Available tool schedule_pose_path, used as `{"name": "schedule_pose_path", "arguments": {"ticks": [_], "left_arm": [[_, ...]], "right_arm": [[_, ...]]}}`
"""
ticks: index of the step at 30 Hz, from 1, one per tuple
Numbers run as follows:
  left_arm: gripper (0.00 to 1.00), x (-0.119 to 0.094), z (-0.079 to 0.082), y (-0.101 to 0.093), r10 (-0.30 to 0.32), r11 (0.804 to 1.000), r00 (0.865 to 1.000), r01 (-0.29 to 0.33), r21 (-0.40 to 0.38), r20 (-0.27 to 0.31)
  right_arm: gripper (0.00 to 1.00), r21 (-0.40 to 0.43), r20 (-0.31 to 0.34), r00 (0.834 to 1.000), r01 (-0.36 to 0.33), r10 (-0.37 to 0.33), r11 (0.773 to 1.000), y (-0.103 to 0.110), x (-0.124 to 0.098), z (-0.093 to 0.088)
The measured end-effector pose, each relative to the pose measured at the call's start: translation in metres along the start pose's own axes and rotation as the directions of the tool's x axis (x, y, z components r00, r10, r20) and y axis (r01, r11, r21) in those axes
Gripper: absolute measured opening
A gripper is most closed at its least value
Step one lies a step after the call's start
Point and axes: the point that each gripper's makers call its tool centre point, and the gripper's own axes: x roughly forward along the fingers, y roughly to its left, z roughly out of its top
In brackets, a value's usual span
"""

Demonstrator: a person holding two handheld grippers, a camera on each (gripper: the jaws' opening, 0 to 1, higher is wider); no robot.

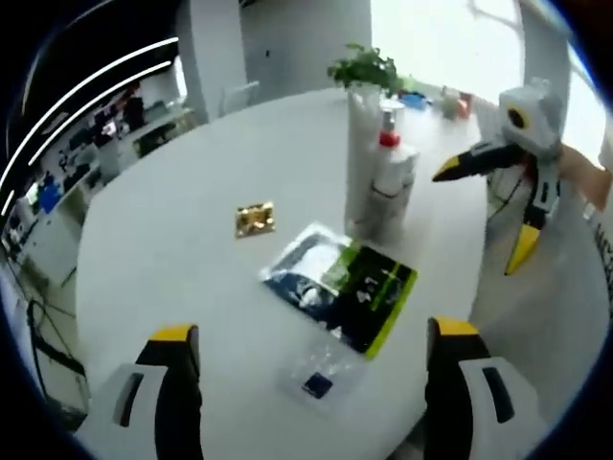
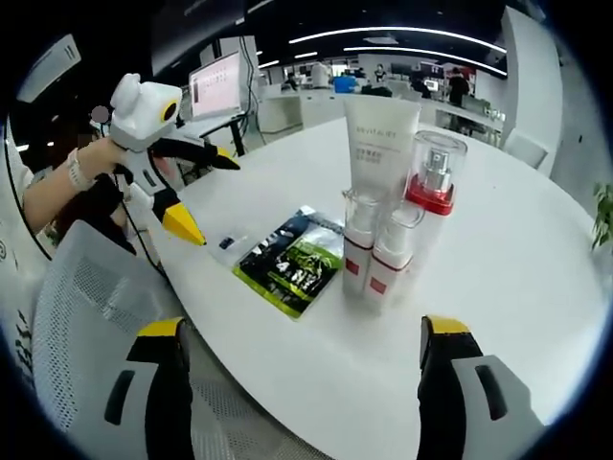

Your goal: Arrange the skincare products in the storage area until every visible bottle or jar stands upright without overlapping.

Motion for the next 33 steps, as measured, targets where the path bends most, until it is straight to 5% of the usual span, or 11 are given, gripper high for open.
{"name": "schedule_pose_path", "arguments": {"ticks": [5,10,19,23,24,25,29,31,33], "left_arm": [[0.9,0.007,0.01,0.011,0.015,0.988,0.999,-0.008,0.156,-0.043],[0.89,0.016,0.021,0.022,0.003,0.973,0.999,0.009,0.232,-0.051],[0.83,0.031,0.035,0.029,0.003,0.887,0.993,0.05,0.458,-0.115],[0.81,0.039,0.039,0.028,-0.024,0.871,0.993,0.077,0.486,-0.115],[0.82,0.043,0.041,0.027,-0.043,0.839,0.993,0.096,0.536,-0.112],[0.82,0.043,0.041,0.027,-0.037,0.833,0.993,0.094,0.545,-0.115],[0.82,0.053,0.04,0.033,-0.013,0.751,0.988,0.112,0.65,-0.154],[0.81,0.056,0.041,0.035,-0.006,0.74,0.987,0.113,0.663,-0.162],[0.8,0.06,0.044,0.039,0.0,0.703,0.985,0.123,0.7,-0.173]], "right_arm": [[1.0,0.009,-0.005,1.0,0.002,-0.002,1.0,-0.001,0.001,-0.004],[1.0,0.011,-0.011,1.0,-0.004,0.004,1.0,0.001,0.002,-0.006],[1.0,0.021,-0.018,1.0,-0.007,0.007,1.0,0.0,0.003,-0.01],[1.0,0.023,-0.022,1.0,-0.012,0.013,1.0,0.002,0.005,-0.011],[1.0,0.024,-0.024,1.0,-0.015,0.015,1.0,0.003,0.005,-0.012],[1.0,0.025,-0.024,1.0,-0.016,0.016,1.0,0.003,0.005,-0.012],[1.0,0.026,-0.03,0.999,-0.021,0.022,0.999,0.004,0.007,-0.013],[1.0,0.025,-0.034,0.999,-0.024,0.025,0.999,0.004,0.007,-0.014],[1.0,0.025,-0.037,0.999,-0.027,0.028,0.999,0.004,0.007,-0.015]]}}
